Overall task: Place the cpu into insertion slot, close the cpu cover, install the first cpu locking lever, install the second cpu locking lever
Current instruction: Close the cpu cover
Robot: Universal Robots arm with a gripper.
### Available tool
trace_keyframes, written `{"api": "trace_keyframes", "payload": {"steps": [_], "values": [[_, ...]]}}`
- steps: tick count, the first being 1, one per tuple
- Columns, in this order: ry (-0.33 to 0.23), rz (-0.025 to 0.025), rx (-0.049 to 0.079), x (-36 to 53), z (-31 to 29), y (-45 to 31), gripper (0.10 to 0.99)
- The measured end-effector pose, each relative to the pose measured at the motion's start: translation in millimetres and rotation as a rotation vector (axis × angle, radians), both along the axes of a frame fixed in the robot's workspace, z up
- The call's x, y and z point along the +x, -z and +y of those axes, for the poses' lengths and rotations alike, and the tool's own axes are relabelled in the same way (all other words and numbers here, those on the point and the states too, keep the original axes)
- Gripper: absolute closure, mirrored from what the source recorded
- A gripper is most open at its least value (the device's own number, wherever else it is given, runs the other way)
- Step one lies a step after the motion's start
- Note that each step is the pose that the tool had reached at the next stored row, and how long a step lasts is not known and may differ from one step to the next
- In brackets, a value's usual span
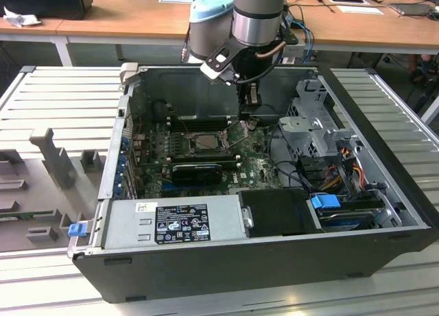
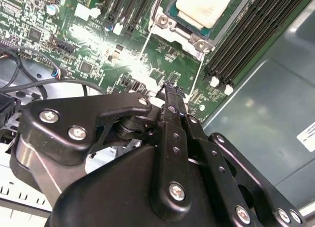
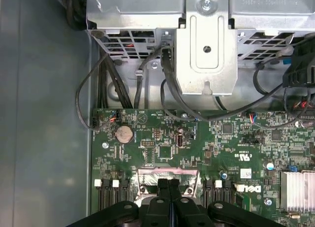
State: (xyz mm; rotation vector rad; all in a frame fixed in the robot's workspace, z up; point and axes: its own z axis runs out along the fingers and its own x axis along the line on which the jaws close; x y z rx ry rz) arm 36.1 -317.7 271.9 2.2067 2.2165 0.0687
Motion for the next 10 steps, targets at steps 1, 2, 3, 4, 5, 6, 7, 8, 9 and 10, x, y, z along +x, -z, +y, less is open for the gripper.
{"api": "trace_keyframes", "payload": {"steps": [1, 2, 3, 4, 5, 6, 7, 8, 9, 10], "values": [[0.0, 0.0, 0.0, 1.1, 0.0, 0.0, 0.98], [0.0, 0.0, 0.0, 2.1, 0.0, 0.0, 0.98], [-0.001, 0.0, 0.0, 3.3, 0.0, 0.0, 0.98], [-0.001, 0.0001, 0.0, 4.4, 0.0, 0.0, 0.98], [-0.001, 0.0001, 0.0, 6.2, 0.0, 0.0, 0.98], [-0.001, 0.0002, 0.0, 8.0, 0.0, 0.0, 0.98], [-0.002, 0.0002, 0.0, 9.1, 0.0, 0.0, 0.98], [-0.002, 0.0003, 0.0, 10.8, 0.0, 0.0, 0.98], [-0.002, 0.0004, 0.0, 12.5, 0.0, 0.0, 0.98], [-0.002, 0.0005, 0.0, 13.8, 0.0, 0.0, 0.98]]}}
